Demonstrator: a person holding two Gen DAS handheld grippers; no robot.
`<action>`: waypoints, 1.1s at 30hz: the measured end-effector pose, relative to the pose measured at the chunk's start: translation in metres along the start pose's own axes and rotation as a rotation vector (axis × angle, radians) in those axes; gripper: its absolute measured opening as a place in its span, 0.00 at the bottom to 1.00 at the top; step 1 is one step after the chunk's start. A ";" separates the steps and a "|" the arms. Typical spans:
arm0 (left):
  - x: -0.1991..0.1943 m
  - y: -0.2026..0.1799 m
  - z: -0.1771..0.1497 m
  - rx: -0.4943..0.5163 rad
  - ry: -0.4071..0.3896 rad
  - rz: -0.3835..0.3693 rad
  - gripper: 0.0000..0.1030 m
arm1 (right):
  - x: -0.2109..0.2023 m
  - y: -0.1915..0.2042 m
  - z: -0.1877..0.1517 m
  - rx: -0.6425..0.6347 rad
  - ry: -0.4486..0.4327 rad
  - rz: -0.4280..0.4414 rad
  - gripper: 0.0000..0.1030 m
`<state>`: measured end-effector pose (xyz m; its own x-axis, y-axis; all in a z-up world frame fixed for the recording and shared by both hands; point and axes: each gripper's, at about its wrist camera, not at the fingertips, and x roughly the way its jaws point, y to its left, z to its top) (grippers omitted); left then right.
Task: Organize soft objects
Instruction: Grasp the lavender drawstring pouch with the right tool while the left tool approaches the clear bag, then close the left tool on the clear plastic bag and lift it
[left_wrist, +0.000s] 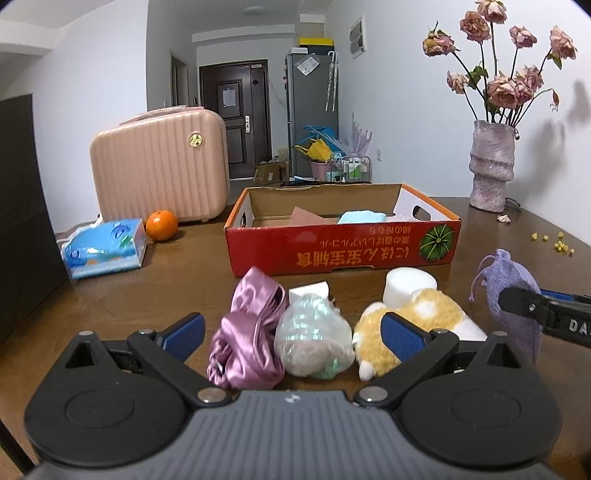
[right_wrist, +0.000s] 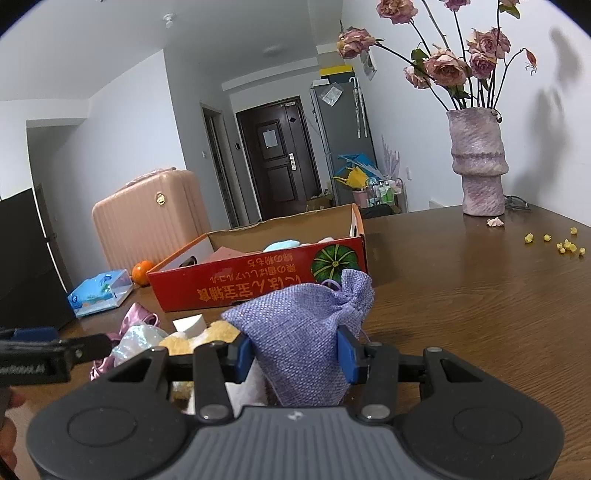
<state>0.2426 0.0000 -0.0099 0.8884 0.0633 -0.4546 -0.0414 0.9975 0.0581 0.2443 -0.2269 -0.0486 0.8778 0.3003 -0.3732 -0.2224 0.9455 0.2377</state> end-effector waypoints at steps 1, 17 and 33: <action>0.002 -0.002 0.002 0.006 0.001 0.000 1.00 | 0.000 -0.001 0.000 0.003 -0.001 -0.001 0.44; 0.054 -0.006 0.009 0.040 0.093 -0.070 0.51 | 0.005 -0.004 0.000 0.023 0.019 -0.004 0.44; 0.067 -0.004 -0.002 0.028 0.175 -0.114 0.42 | 0.007 -0.003 0.000 0.022 0.024 -0.006 0.45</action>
<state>0.3013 0.0001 -0.0421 0.7938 -0.0425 -0.6067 0.0694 0.9974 0.0210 0.2512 -0.2282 -0.0517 0.8689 0.2974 -0.3957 -0.2072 0.9445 0.2549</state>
